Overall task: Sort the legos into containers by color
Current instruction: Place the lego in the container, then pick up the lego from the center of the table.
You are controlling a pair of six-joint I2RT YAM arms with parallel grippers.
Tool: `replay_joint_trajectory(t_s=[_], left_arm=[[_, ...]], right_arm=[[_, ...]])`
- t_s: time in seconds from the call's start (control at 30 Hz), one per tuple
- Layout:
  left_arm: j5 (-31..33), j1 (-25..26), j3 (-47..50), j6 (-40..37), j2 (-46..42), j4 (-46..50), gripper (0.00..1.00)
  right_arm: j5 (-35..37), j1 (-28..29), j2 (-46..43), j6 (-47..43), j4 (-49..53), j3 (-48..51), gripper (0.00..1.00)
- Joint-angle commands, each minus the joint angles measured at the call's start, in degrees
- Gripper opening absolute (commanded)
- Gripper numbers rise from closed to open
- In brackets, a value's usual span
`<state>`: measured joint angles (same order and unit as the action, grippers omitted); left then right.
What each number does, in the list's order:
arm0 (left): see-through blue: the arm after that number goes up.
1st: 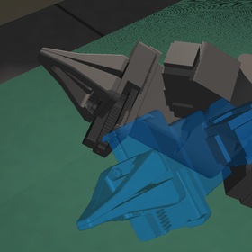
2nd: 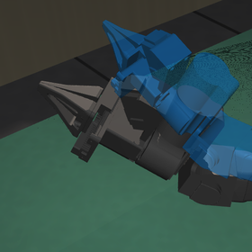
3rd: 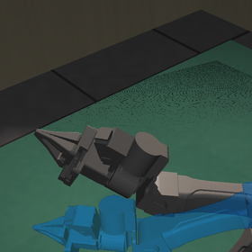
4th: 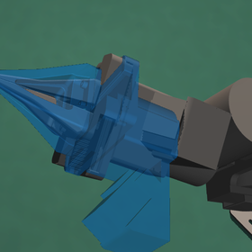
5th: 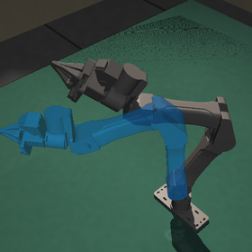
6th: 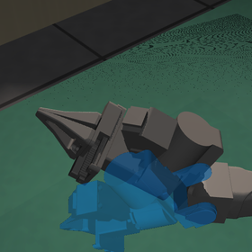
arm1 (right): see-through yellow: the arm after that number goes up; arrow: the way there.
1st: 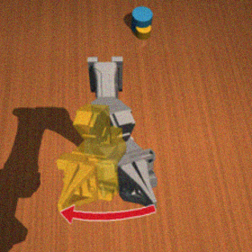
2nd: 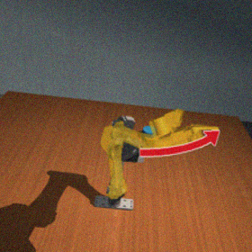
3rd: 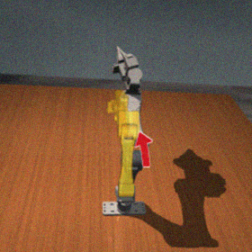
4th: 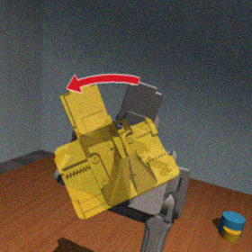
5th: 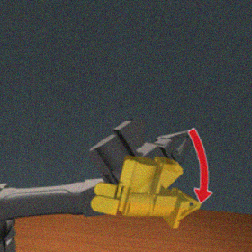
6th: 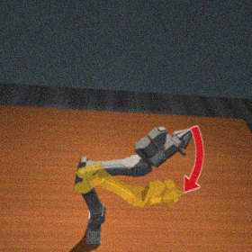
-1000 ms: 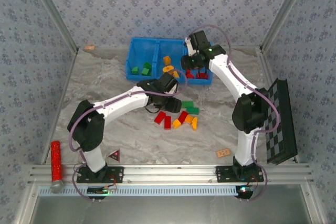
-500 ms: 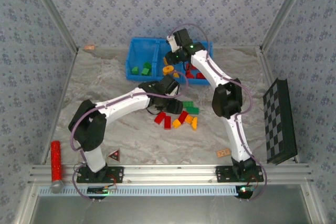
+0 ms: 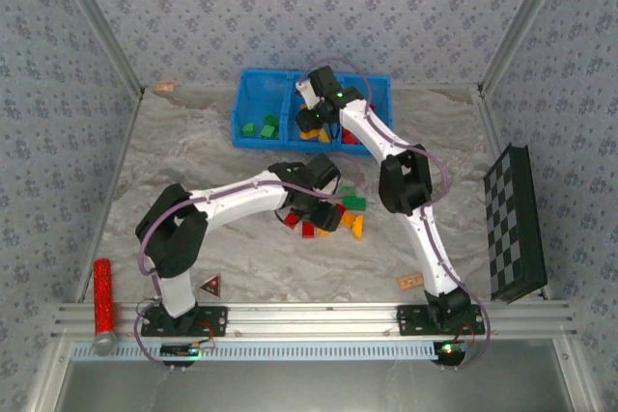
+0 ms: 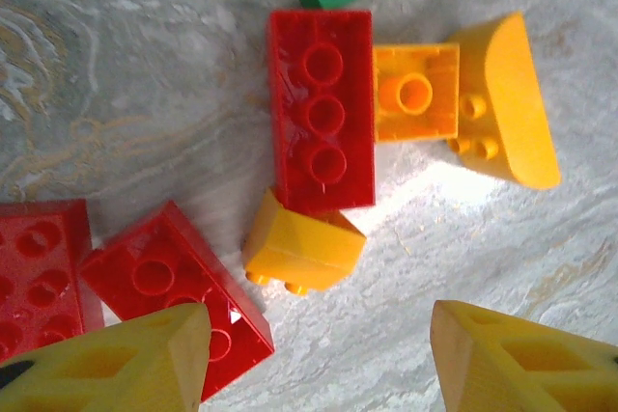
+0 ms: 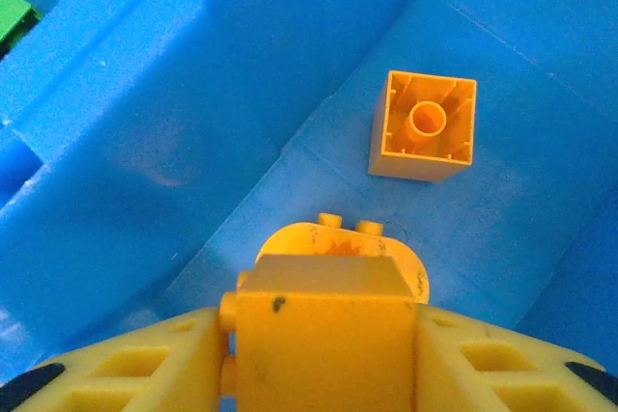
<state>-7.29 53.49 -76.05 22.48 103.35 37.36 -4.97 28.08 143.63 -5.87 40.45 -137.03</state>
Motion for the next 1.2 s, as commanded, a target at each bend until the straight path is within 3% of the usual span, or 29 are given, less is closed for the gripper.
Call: replay_joint_trajectory(t_s=[0.0,0.23,0.43,1.17], left_arm=[[0.86,1.11,-0.74,-3.33,0.72,1.23,0.62],[4.59,2.46,-3.06,-6.09,3.71,3.24,0.62],[7.11,2.76,-4.06,-8.57,5.60,2.91,0.62],[5.49,3.02,-4.77,-11.68,10.93,-0.88,0.62]], right_arm=[[-0.18,-0.30,0.78,-0.50,0.42,-1.10,0.55],[-0.36,-0.21,-1.06,-0.64,1.19,0.07,0.64],[-0.99,-0.03,-8.09,-0.50,-0.75,6.88,0.66],[-0.10,-0.95,-36.23,4.55,-4.49,34.39,0.68]])
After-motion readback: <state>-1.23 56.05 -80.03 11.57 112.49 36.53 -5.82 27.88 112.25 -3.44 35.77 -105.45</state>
